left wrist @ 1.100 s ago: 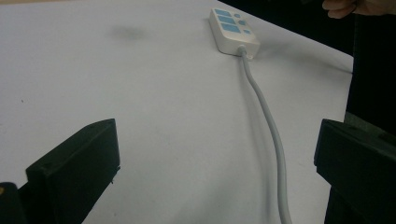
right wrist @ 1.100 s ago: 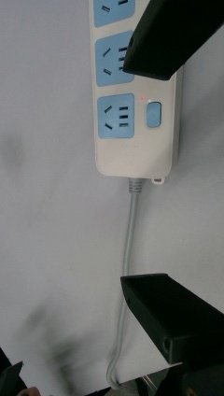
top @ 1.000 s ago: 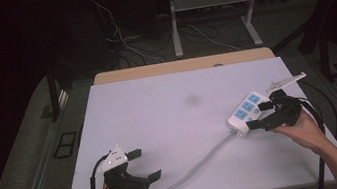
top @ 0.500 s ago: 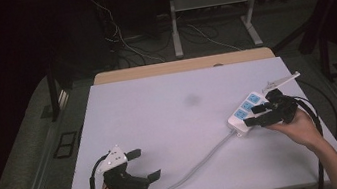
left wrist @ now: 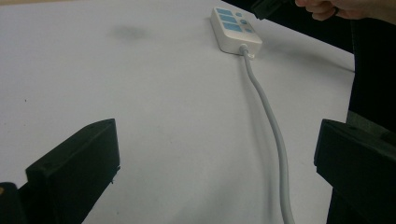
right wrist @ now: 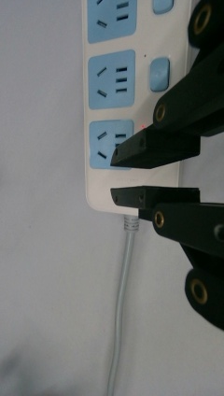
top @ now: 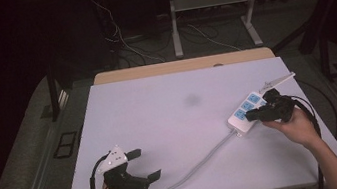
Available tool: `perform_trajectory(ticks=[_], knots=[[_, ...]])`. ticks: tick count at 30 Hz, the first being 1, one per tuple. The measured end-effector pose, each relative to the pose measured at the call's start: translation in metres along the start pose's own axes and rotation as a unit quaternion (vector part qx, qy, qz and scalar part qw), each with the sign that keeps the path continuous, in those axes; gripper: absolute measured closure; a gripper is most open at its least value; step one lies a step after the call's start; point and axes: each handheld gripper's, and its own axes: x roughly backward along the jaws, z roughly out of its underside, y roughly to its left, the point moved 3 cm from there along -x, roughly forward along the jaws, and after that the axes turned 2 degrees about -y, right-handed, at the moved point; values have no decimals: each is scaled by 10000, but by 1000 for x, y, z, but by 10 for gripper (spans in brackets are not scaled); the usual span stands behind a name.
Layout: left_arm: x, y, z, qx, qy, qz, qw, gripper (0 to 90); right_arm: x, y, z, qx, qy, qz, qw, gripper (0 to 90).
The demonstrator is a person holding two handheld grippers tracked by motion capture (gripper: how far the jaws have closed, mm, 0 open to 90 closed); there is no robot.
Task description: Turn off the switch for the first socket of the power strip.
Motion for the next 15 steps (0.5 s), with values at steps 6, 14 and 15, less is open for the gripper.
perform_trajectory(ticks=[6, 14, 15], knots=[[0, 0, 0, -3, -2, -5, 10000, 0, -3, -6, 0, -46, 31, 52, 10000, 854], [0, 0, 0, -4, -2, 9, 10000, 0, -8, -10, 1, -76, 137, 46, 9999, 895], [0, 0, 0, -5, -1, 9, 10000, 0, -8, -11, 2, -79, 156, 67, 9998, 895]])
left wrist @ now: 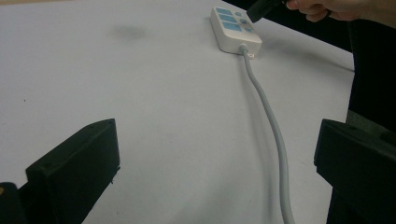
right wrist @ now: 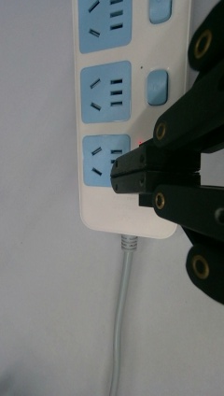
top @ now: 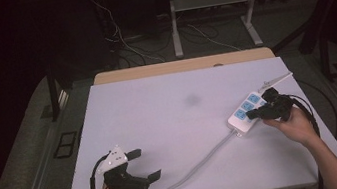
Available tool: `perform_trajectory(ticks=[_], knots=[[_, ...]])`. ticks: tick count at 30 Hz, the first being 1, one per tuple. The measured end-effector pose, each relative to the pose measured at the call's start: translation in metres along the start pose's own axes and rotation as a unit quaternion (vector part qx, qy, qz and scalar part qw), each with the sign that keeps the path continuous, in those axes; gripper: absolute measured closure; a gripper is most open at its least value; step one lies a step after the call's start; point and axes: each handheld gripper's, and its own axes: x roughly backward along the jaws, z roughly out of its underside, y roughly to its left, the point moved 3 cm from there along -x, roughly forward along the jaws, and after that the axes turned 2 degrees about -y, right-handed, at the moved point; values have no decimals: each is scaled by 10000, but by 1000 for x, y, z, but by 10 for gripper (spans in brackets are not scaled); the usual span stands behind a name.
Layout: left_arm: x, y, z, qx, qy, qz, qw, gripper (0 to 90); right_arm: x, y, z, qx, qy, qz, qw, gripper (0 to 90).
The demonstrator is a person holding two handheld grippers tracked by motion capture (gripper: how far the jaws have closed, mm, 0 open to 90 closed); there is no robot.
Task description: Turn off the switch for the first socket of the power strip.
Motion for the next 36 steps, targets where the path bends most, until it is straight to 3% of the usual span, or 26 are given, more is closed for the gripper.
perform_trajectory(ticks=[15, 27, 36], knots=[[-1, 0, 1, 6, 25, -2, 10000, 0, -11, -7, 3, -24, 257, 90, 9996, 895], [-2, -1, 1, -34, 85, 11, 10000, 0, -12, 0, 3, 150, 280, 316, 9990, 900], [-1, -2, 1, -38, 56, -7, 10000, 0, -12, -1, 7, 119, 110, 284, 9995, 900]])
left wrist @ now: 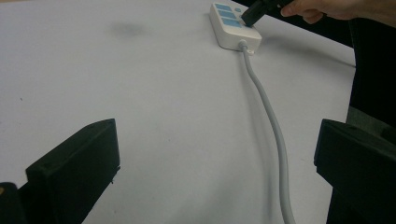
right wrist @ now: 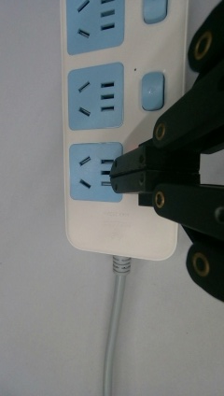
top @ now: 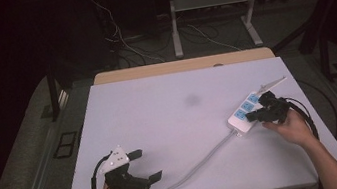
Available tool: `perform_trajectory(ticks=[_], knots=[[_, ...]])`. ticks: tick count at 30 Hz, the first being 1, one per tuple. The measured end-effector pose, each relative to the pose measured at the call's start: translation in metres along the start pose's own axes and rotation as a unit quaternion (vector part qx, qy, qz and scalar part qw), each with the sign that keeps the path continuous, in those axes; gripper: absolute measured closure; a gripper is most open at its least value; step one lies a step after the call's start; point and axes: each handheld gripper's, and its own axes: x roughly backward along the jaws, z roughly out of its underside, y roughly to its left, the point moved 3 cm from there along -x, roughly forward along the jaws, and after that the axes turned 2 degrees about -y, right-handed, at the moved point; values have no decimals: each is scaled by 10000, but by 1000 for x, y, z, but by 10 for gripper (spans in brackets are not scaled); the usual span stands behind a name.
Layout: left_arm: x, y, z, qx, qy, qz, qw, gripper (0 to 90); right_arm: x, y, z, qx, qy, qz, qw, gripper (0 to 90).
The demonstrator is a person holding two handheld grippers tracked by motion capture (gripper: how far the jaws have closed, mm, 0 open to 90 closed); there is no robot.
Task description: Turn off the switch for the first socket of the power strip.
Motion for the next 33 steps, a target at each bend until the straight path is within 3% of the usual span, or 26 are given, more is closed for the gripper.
perform_trajectory(ticks=[14, 33], knots=[[0, 0, 0, -2, -3, -3, 10000, 0, -1, 1, 0, 85, 24, 71, 9999, 900], [0, 1, 1, 15, 11, -18, 10000, 0, 0, 1, -2, 6, 87, 67, 9999, 900]])
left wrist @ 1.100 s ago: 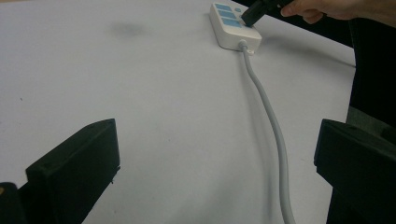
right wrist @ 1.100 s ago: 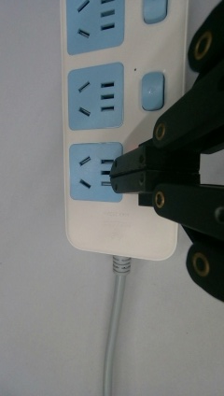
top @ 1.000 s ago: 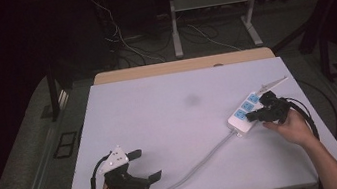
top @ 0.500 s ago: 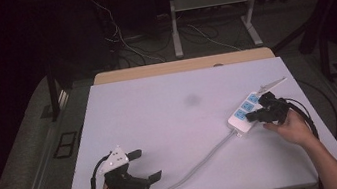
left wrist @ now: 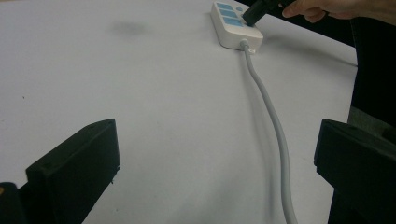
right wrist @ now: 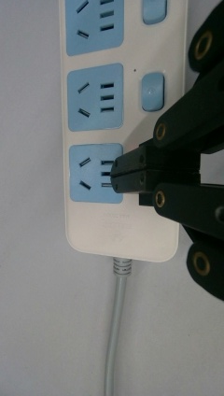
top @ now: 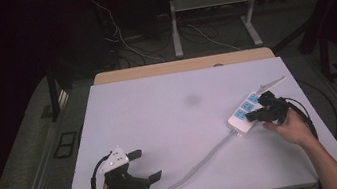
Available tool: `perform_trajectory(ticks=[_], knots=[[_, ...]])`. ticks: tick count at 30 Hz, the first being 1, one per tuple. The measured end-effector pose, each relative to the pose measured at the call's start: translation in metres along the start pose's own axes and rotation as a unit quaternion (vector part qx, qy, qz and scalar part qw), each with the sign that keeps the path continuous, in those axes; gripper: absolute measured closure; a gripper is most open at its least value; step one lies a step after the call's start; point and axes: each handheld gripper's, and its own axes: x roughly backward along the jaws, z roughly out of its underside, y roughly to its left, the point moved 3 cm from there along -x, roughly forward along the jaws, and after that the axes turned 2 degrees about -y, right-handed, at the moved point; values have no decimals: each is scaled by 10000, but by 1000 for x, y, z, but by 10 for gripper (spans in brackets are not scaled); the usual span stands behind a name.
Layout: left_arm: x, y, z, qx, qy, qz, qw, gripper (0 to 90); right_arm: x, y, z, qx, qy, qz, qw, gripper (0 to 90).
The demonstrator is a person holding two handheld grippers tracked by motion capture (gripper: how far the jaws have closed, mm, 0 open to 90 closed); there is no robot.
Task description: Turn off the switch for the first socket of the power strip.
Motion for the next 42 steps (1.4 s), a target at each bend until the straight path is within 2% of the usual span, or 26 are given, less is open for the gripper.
perform_trajectory(ticks=[1, 4, 11, 21, 42], knots=[[0, 0, 0, 1, -7, -9, 10000, 0, 2, 0, -2, -40, -101, -90, 9999, 900], [1, 1, 0, 6, -16, -26, 10000, 0, 3, 0, -3, -2, 33, -46, 10000, 900], [2, 1, 0, 6, -18, -31, 10000, 0, 8, 2, -6, 39, -32, -16, 10000, 900], [2, 1, 0, 8, -16, -35, 10000, 0, 20, 4, -7, -24, -137, -34, 9999, 900], [2, 0, 0, 28, -43, -32, 10000, 0, 54, 9, -1, -236, -620, -54, 9978, 900]])
